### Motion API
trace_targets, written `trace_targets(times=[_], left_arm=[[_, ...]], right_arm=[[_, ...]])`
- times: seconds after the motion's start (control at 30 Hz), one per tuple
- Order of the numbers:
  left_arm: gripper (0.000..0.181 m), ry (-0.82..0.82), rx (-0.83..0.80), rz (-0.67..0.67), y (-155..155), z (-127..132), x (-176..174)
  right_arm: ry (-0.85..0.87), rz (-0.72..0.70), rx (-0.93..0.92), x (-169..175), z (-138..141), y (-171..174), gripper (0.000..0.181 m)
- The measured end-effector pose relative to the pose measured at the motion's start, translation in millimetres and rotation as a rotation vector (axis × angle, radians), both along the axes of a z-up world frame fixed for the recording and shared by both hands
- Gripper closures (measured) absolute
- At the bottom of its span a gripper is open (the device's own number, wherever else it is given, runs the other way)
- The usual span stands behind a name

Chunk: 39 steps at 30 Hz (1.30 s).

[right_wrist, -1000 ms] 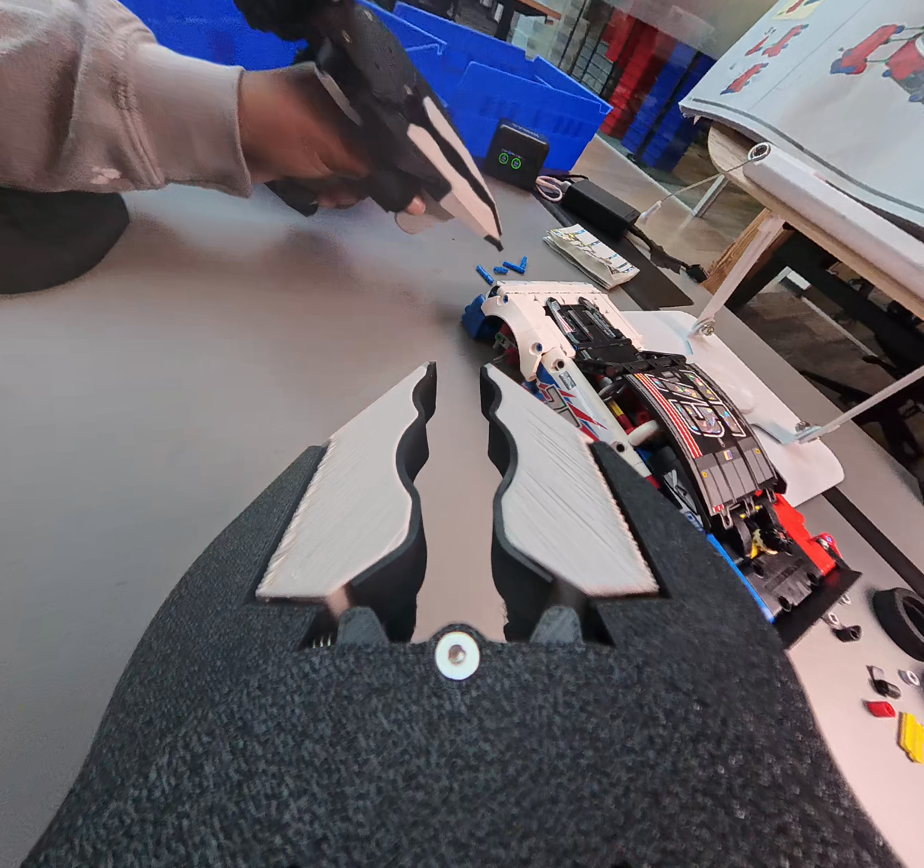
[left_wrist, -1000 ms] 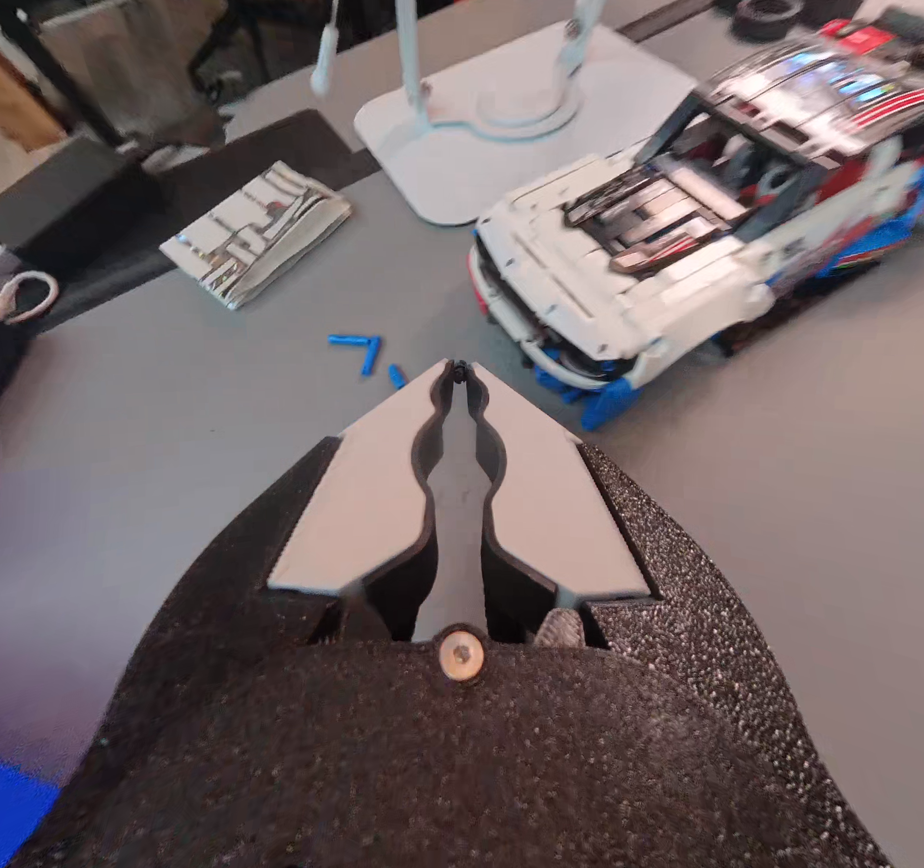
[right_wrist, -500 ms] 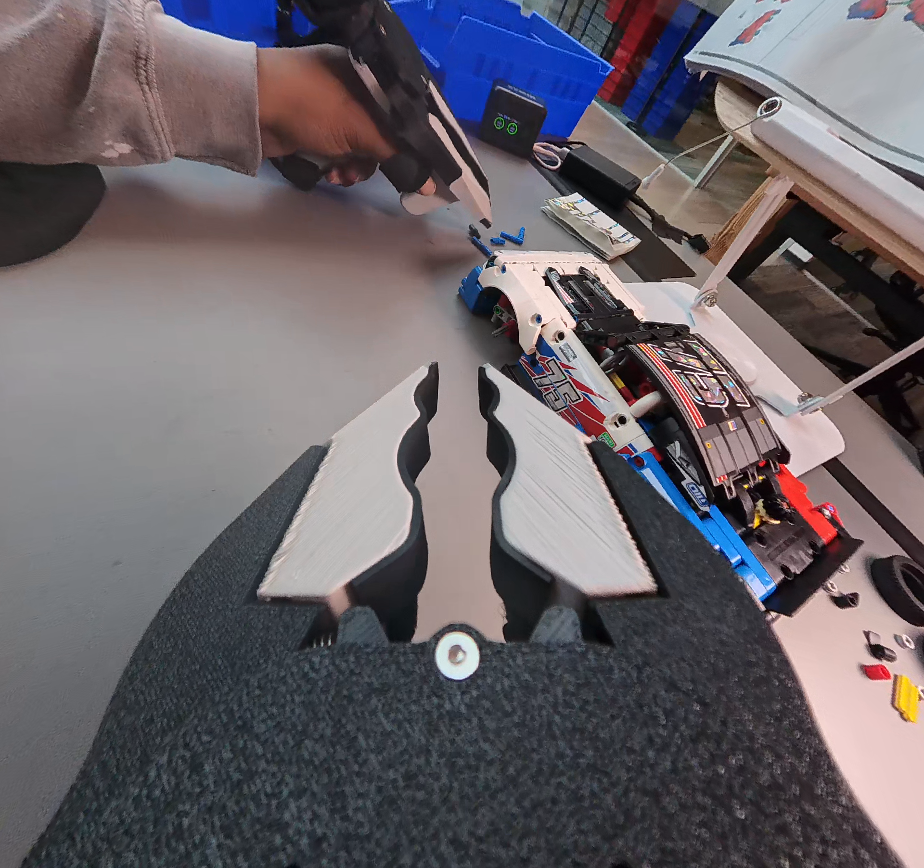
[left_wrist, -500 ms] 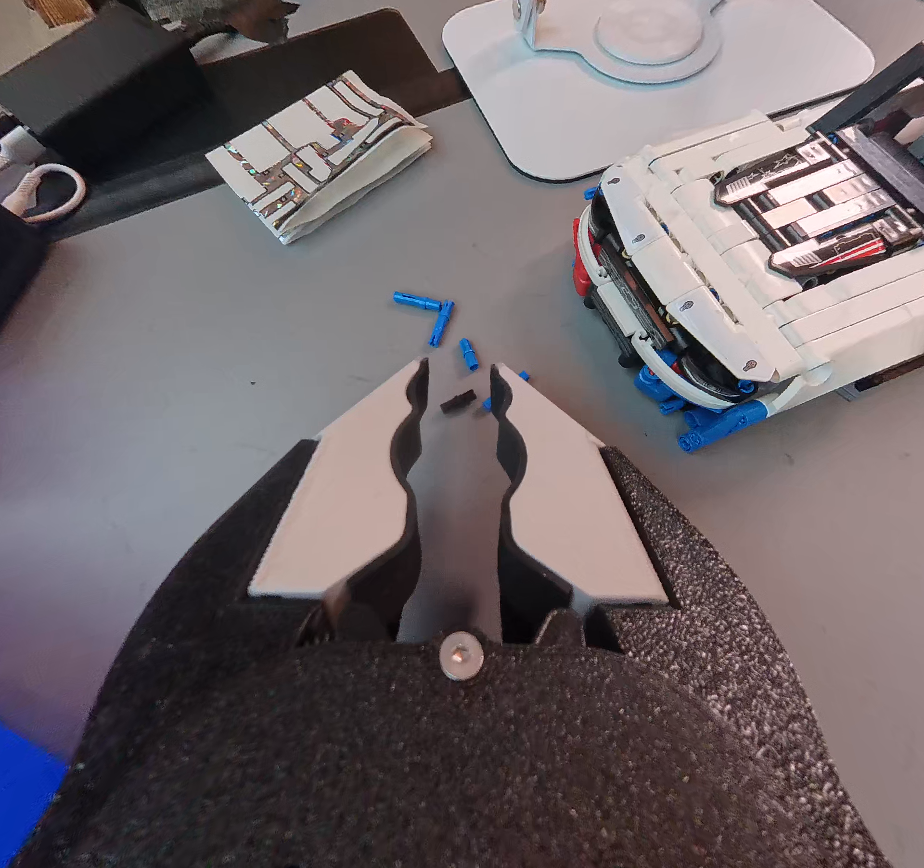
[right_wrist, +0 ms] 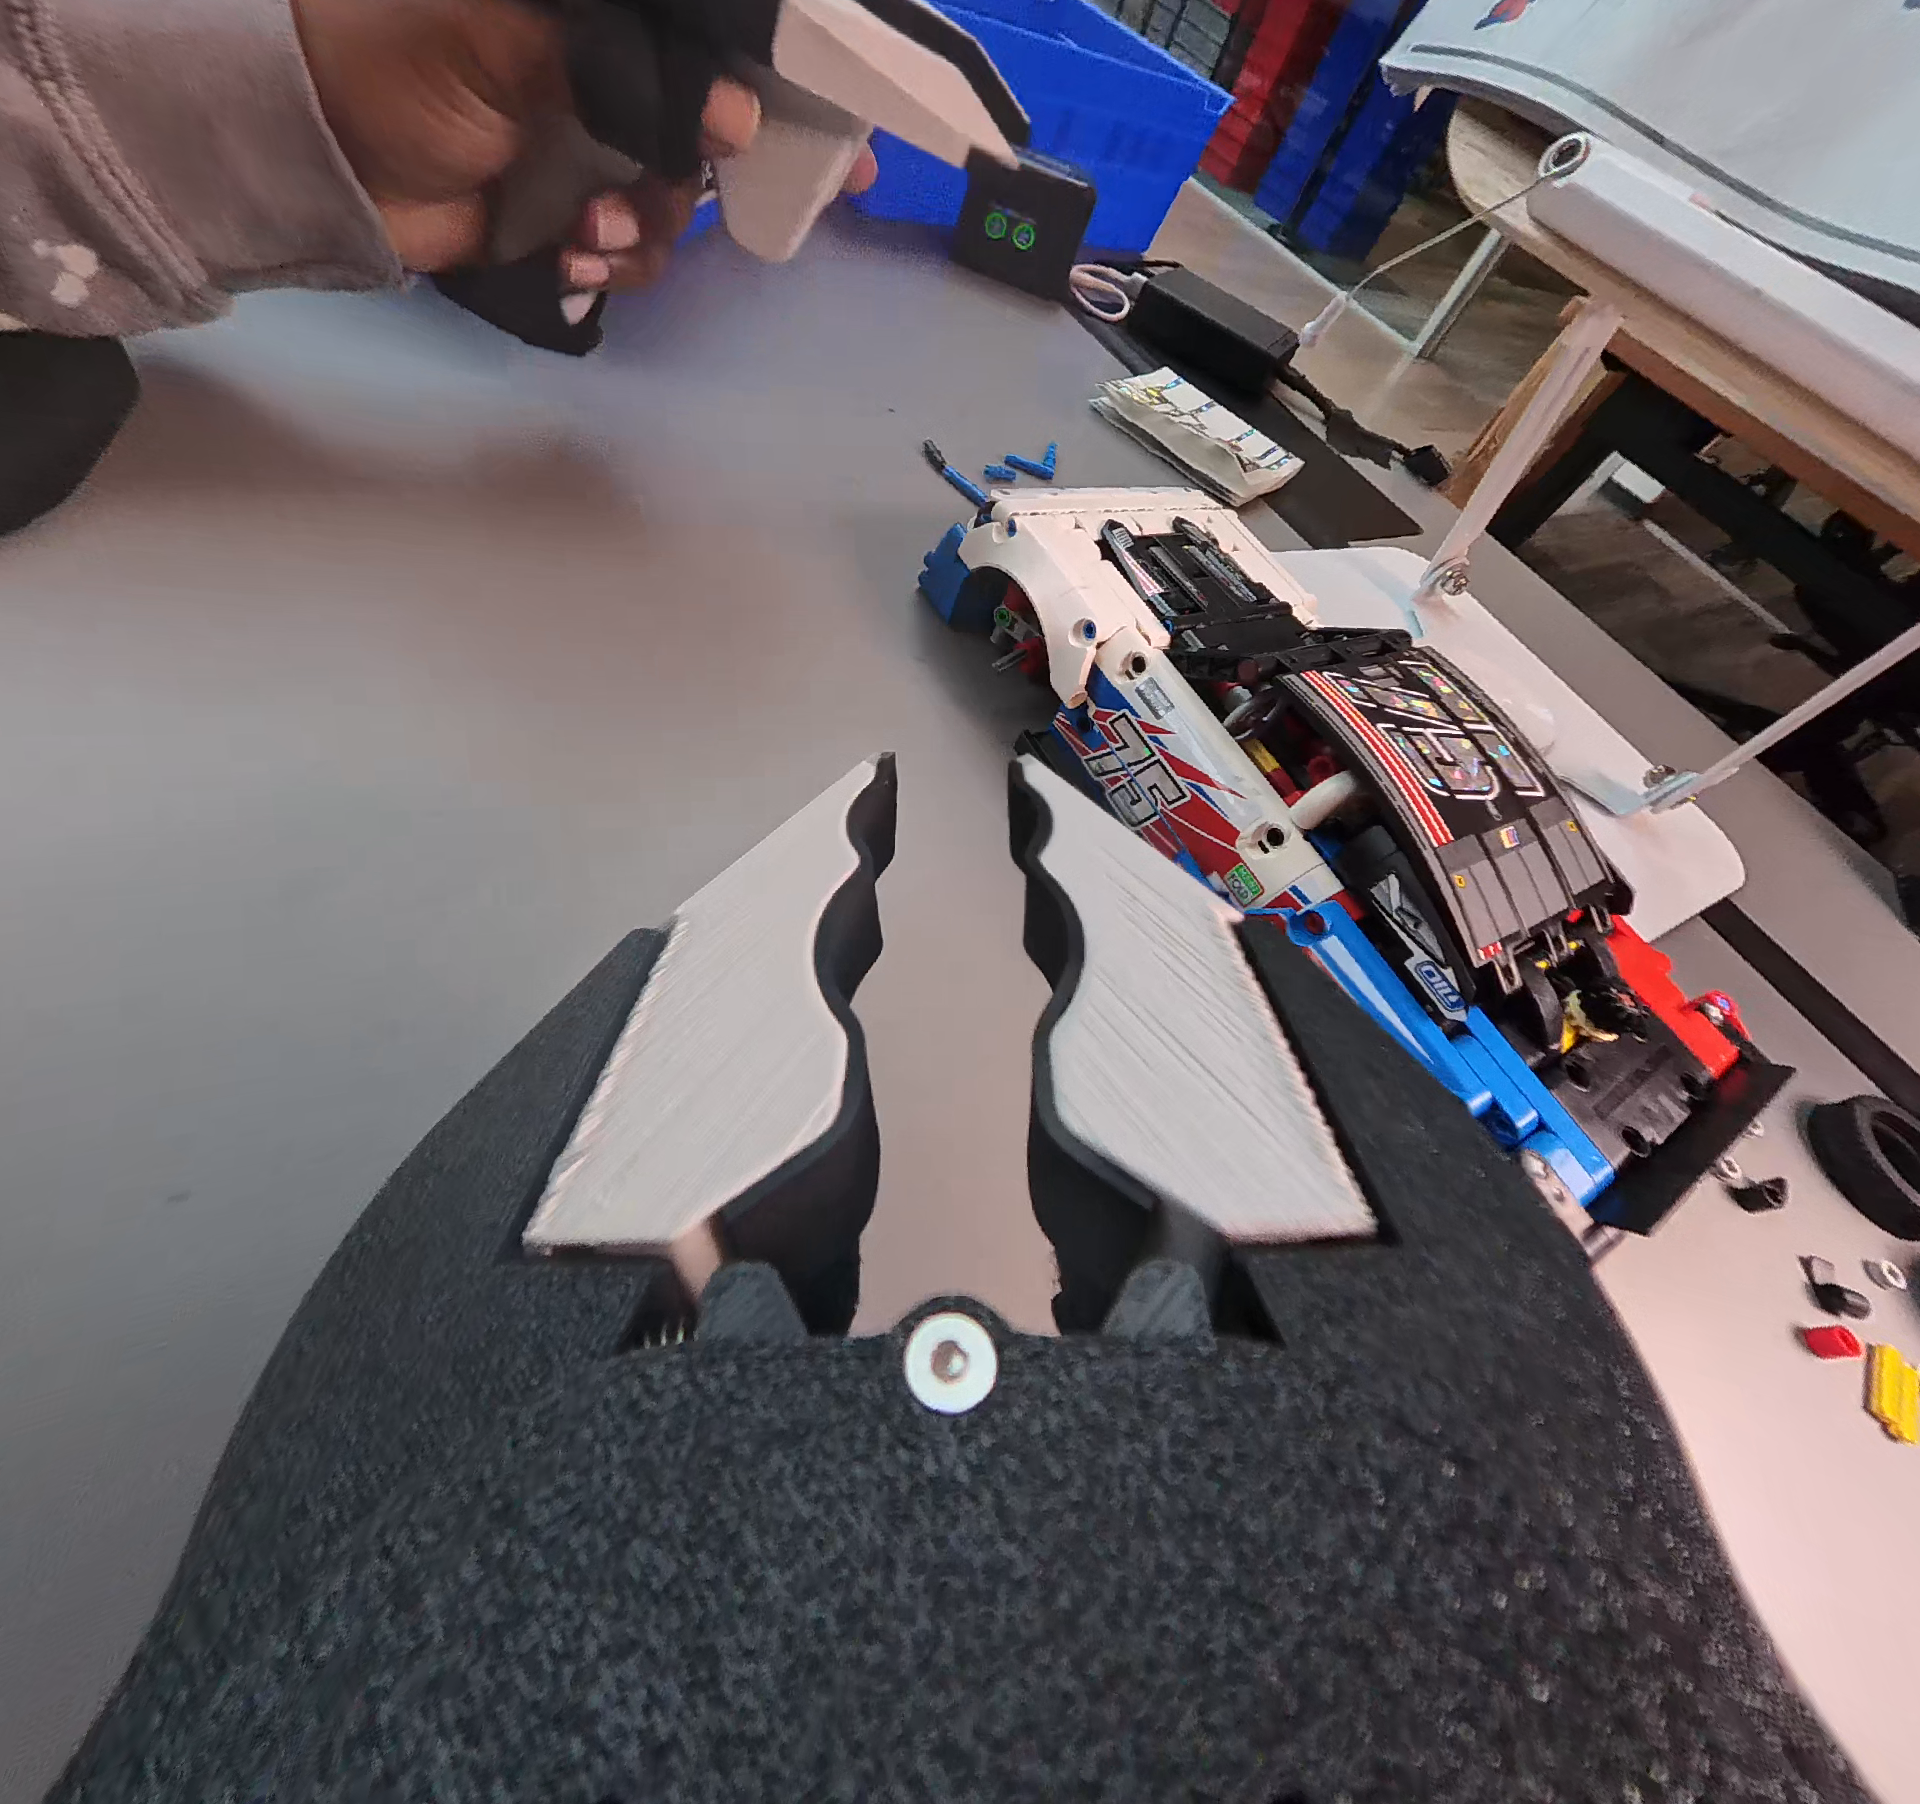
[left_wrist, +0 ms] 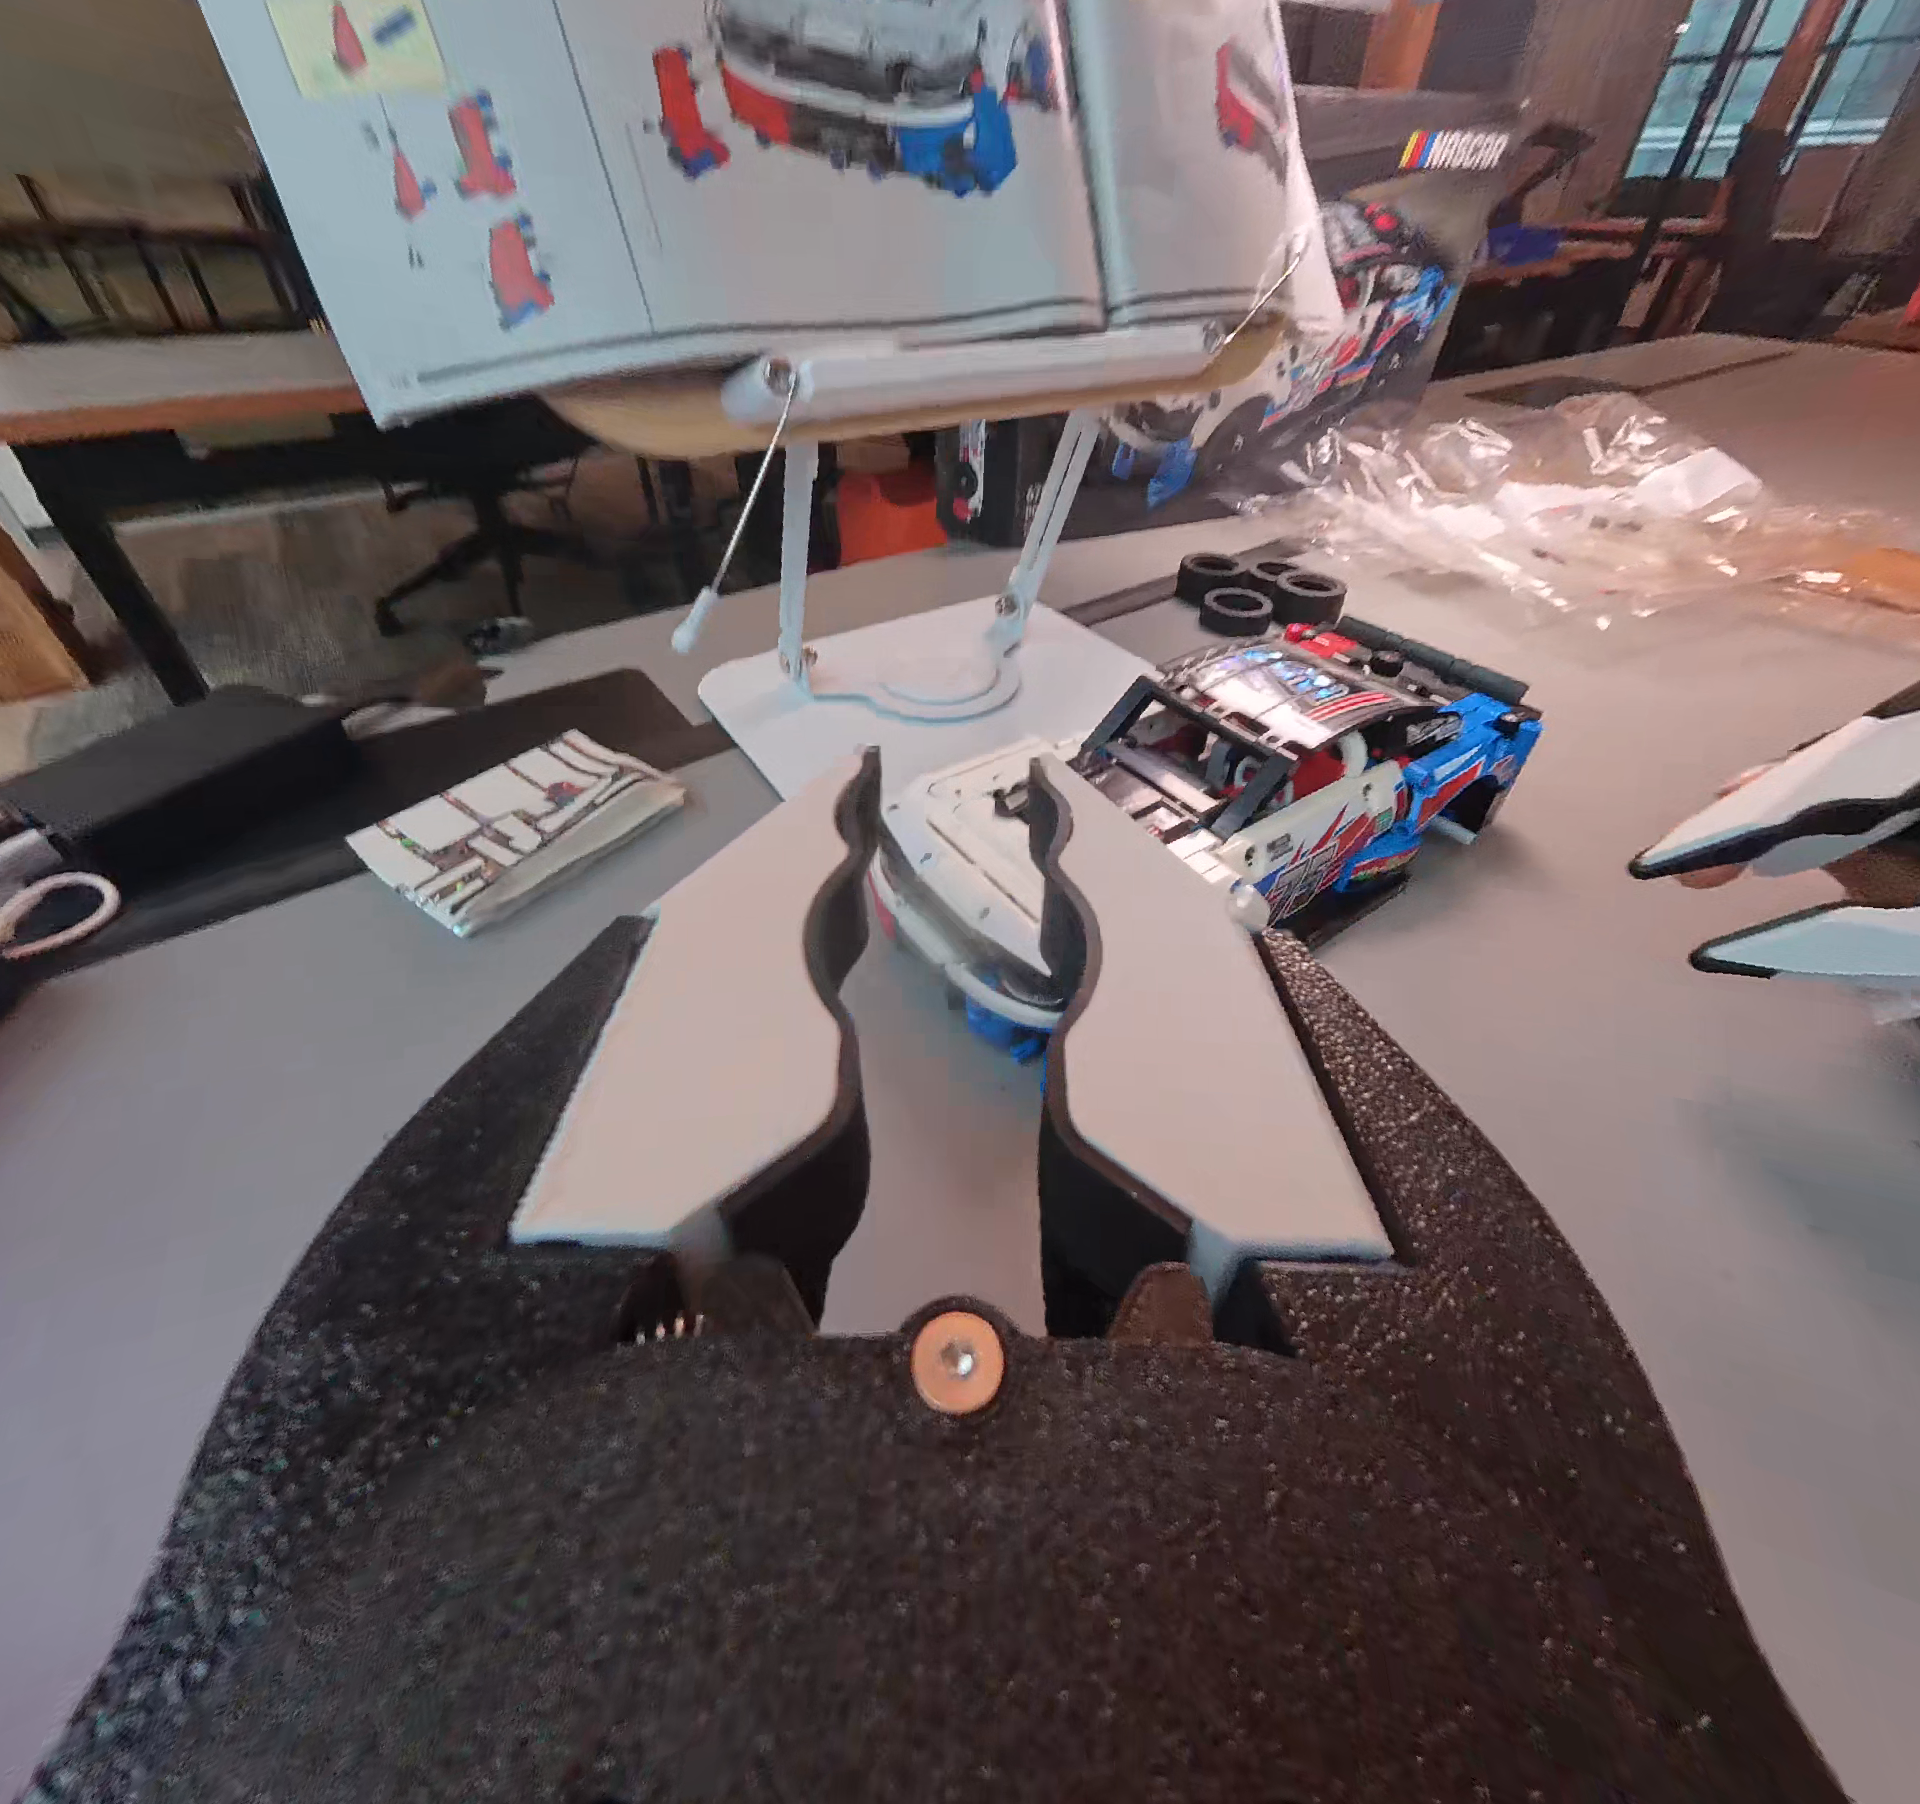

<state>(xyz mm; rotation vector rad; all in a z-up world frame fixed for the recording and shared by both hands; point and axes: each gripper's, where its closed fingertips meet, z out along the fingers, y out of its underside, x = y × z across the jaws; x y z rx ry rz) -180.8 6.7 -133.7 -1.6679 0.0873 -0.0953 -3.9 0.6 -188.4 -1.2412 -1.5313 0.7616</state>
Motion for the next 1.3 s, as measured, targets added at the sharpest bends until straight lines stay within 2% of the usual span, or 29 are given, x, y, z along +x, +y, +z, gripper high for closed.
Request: trace_targets(times=[0.1, 0.23, 0.3, 0.4, 0.43, 0.5, 0.57, 0.67, 0.73, 0.83, 0.97, 1.03, 1.2, 1.3], left_arm=[[0.179, 0.023, 0.094, 0.004, -9.8, 22.2, 6.3], [0.176, 0.018, 0.132, 0.004, -13.0, 32.9, 8.7], [0.162, 0.011, 0.152, 0.01, -11.9, 35.4, 6.9], [0.122, -0.048, 0.198, 0.008, -9.1, 42.4, 5.4], [0.11, -0.068, 0.208, 0.006, -8.2, 44.6, 5.3], [0.097, -0.068, 0.205, 0.017, -7.0, 45.2, 3.7], [0.1, -0.029, 0.209, 0.038, -7.9, 43.9, 1.0], [0.121, -0.002, 0.174, 0.055, -9.8, 35.3, -0.4], [0.138, -0.009, 0.162, 0.046, -10.1, 31.7, 1.6], [0.142, -0.001, 0.129, 0.04, -7.9, 22.3, 3.8], [0.141, 0.014, 0.116, 0.029, -6.1, 15.3, 7.5], [0.141, 0.008, 0.123, 0.019, -6.2, 16.4, 9.5], [0.139, -0.017, 0.099, -0.006, -2.7, 10.3, 13.7], [0.137, -0.028, 0.097, -0.013, -0.9, 11.0, 16.6]], right_arm=[[0.041, -0.037, -0.024, -0.1, 6.8, 8.1, 0.161], [0.117, -0.105, -0.031, -1.7, 28.0, 26.8, 0.163], [0.16, -0.159, -0.003, -5.1, 48.2, 44.5, 0.165], [0.177, -0.236, 0.021, -20.5, 78.6, 76.2, 0.164], [0.178, -0.267, 0.03, -29.3, 89.4, 89.1, 0.159], [0.193, -0.325, 0.045, -51.4, 112.6, 114.3, 0.147], [0.22, -0.408, 0.095, -75.3, 135.8, 143.3, 0.131], [0.24, -0.561, 0.23, -110.5, 163.8, 189.7, 0.099], [0.224, -0.643, 0.259, -134.8, 172.2, 214.9, 0.081], [0.202, -0.746, 0.397, -161.9, 186.0, 242.1, 0.07], [0.167, -0.772, 0.492, -177.9, 191.5, 255.8, 0.07], [0.184, -0.759, 0.484, -174.6, 192.5, 256.5, 0.084], [0.257, -0.751, 0.48, -151.3, 203.3, 258.4, 0.135], [0.294, -0.742, 0.433, -136.5, 207.7, 261.4, 0.155]])
